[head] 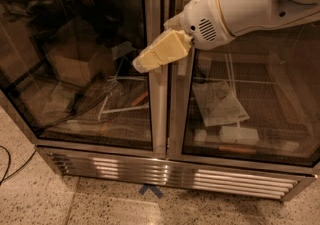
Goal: Place blue chip bag into bottom drawer
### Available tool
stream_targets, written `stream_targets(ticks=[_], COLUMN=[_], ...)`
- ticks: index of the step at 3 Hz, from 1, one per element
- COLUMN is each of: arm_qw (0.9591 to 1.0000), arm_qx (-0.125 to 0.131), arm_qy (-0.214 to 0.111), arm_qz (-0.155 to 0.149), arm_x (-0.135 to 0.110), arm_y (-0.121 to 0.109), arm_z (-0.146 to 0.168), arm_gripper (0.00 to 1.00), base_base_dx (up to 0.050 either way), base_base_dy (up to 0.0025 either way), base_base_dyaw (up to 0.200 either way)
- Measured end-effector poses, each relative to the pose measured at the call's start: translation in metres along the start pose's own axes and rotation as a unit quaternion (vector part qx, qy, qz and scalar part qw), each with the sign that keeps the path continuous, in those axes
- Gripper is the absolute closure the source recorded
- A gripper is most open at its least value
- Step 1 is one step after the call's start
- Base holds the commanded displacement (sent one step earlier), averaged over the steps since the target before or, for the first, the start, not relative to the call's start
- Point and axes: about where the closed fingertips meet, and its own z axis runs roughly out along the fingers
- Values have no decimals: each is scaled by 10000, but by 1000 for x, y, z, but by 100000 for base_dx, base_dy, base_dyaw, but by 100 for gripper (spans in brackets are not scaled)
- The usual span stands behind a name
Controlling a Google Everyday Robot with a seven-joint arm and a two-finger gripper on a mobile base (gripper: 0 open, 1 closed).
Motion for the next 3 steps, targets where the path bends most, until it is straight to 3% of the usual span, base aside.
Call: stream_targets(ticks=[1, 2, 3], arm_qw=[10000, 10000, 10000], arm_qx=[0, 0, 0], arm_qy=[0, 0, 0], arm_qz=[0, 0, 0], arm_x=[0, 0, 0], arm_y=[0, 0, 0], arm_z=[0, 0, 0], arm_gripper=[19, 39, 42], base_base_dx=[0, 0, 0], base_base_dy=[0, 0, 0], base_base_dyaw=[0, 0, 0])
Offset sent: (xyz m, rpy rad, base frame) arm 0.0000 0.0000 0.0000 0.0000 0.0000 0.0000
